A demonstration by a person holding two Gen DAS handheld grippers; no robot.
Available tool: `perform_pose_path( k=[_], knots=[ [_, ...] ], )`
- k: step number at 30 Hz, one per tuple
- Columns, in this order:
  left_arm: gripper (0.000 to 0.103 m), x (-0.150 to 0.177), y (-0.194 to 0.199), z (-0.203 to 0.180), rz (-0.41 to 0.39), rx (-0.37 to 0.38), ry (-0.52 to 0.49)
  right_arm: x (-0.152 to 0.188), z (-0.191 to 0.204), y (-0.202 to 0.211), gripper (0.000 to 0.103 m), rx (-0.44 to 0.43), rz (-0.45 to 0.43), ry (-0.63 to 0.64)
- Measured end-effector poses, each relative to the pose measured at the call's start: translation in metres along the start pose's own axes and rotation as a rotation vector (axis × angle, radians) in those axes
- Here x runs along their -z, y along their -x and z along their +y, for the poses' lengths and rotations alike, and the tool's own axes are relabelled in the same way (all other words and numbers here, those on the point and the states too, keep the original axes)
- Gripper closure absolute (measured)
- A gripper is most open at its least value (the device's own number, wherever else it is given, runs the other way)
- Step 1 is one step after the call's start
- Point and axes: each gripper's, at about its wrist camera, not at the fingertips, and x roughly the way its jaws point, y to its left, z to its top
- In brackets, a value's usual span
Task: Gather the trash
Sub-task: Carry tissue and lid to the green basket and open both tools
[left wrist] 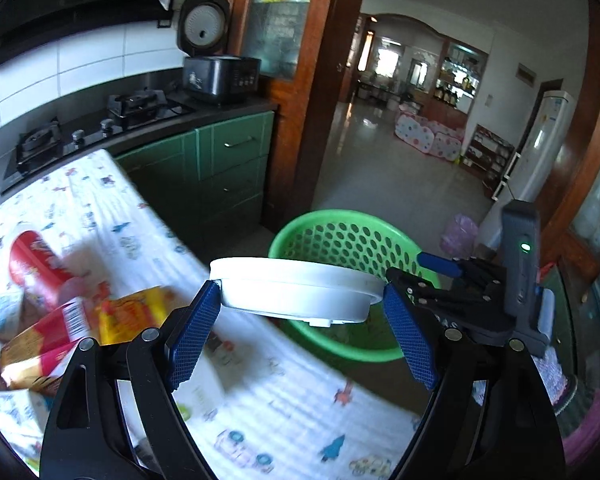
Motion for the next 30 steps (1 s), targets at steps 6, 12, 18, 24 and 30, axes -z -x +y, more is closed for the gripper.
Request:
perform_pose_path(
  k=[6,12,18,24,30],
  knots=[
    [0.021,-0.008,-0.043,-0.015,0.068,0.034,0.002,0.008,-0.016,0.013,0.028,0.034,-0.04,-0.017],
    [0.02,-0.008,-0.079,-0.032,0.127,0.058,-0.005,0.017,-0.034,0.029,0.016,0.081,-0.072,-0.042],
    [0.02,-0.005,-0.099,-0.038,0.162,0.064,-0.006,0.026,-0.047,0.038,0.012,0.108,-0.068,-0.062],
    [0.015,-0.005,-0.105,-0.038,0.175,0.069,0.016,0.032,-0.047,0.044,0.011,0.112,-0.071,-0.071],
    [0.015,-0.002,-0.076,-0.033,0.137,0.039,0.019,0.032,-0.03,0.052,0.011,0.085,-0.076,-0.057]
  ],
)
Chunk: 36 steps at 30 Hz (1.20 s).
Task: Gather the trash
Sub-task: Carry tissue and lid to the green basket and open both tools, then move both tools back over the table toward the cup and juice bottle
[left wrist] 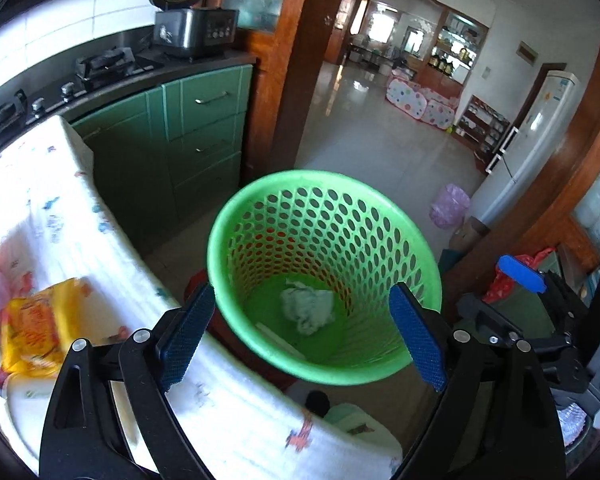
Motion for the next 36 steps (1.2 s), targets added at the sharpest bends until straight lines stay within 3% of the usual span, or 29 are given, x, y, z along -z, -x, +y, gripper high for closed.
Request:
perform_pose_path(
  k=[13,21,27,36],
  knots=[
    [0.015,0.039,0.103,0.051,-0.093,-0.183,0.054,-0.004,0.085,0.023,0.011,-0.169,-0.008,0.105],
    [0.015,0.076,0.161,0.119,-0.109,-0.308,0.2,-0.008,0.141,0.025,0.01,-0.285,0.016,0.226],
    [0.015,0.108,0.2,0.164,-0.125,-0.408,0.302,-0.011,0.186,0.018,0.01,-0.378,0.052,0.385],
    [0.015,0.146,0.231,0.206,-0.138,-0.475,0.423,-0.006,0.254,-0.009,0.011,-0.477,0.119,0.714]
  ],
)
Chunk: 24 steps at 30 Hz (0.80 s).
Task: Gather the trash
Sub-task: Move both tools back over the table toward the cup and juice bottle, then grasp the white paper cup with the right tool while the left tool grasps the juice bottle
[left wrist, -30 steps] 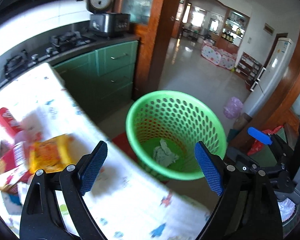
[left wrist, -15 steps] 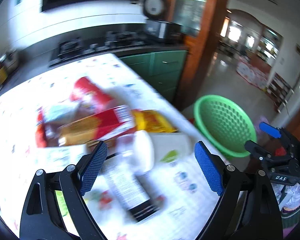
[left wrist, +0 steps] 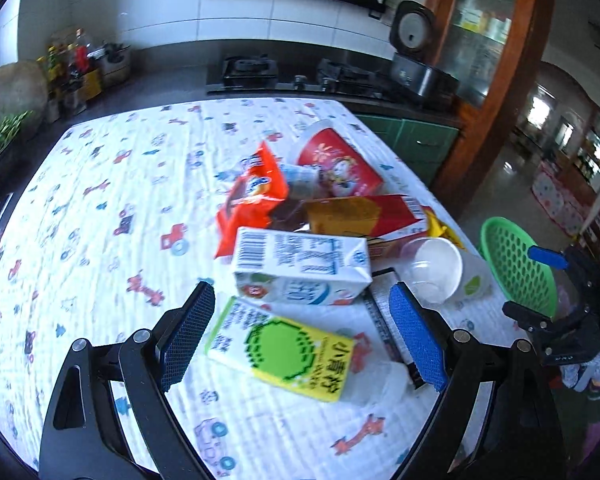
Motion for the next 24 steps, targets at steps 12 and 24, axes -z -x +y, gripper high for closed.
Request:
perform_pose_path(
  k=[12,24],
  knots=[
    [0.015,0.018,-0.008,0.035,0.05,-0.041,0.078,-0.029,0.023,-0.056,0.011,-0.1,0.086,0.301],
    [0.015,0.033,-0.026,0.04,0.158,-0.027,0.23,-0.023,0.031,-0.091,0.022,-0.096,0.158,0.416]
  ],
)
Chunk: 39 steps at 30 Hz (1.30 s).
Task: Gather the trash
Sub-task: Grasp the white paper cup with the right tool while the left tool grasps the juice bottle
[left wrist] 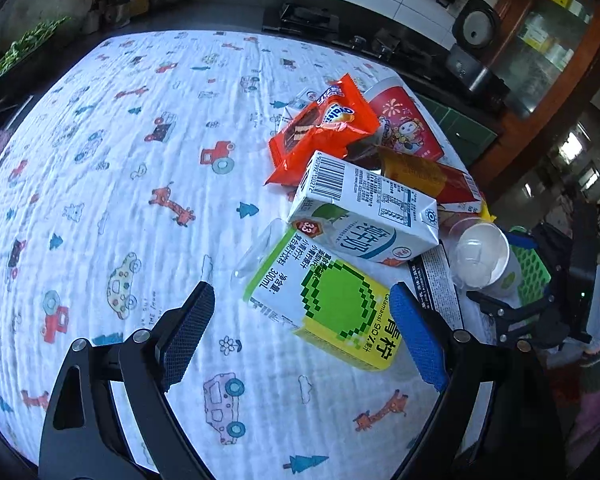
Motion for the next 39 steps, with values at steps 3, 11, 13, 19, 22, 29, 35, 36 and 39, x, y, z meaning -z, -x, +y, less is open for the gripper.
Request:
perform_pose_path(
  k=[3,11,13,19,22,29,35,36,39],
  knots=[
    [0.015,0.003,0.005,-0.011,-0.059,0.005,-0.031,0.004,0.001,0.0,0.03,0.006,0.004,0.005],
    [0.014,0.002,-0.002,-0.027,0.017,-0.025,-0.029,0.014,0.006,0.012,0.037,-0.001,-0.003,-0.049],
    [0.014,0.003,-0.006,-0.023,0.026,-0.046,0.026,0.018,0.009,0.017,0.037,-0.013,-0.01,-0.072],
    [0.014,0.006,-0.02,-0.021,0.068,-0.094,0.215,0.026,0.015,0.024,0.037,-0.037,-0.015,-0.11],
    [0.013,0.009,-0.032,-0.027,0.095,-0.138,0.272,0.03,0.016,0.03,0.037,-0.058,-0.036,-0.126],
    [0.012,0.013,-0.048,-0.035,0.102,-0.207,0.368,0.041,0.019,0.038,0.036,-0.101,-0.077,-0.155],
    [0.012,0.013,-0.064,-0.044,0.127,-0.241,0.371,0.044,0.024,0.039,0.034,-0.118,-0.09,-0.163],
    [0.012,0.013,-0.064,-0.045,0.126,-0.248,0.367,0.044,0.025,0.039,0.033,-0.122,-0.093,-0.165],
    [0.017,0.014,-0.065,-0.049,0.113,-0.263,0.343,0.044,0.028,0.039,0.03,-0.124,-0.098,-0.169]
  ],
)
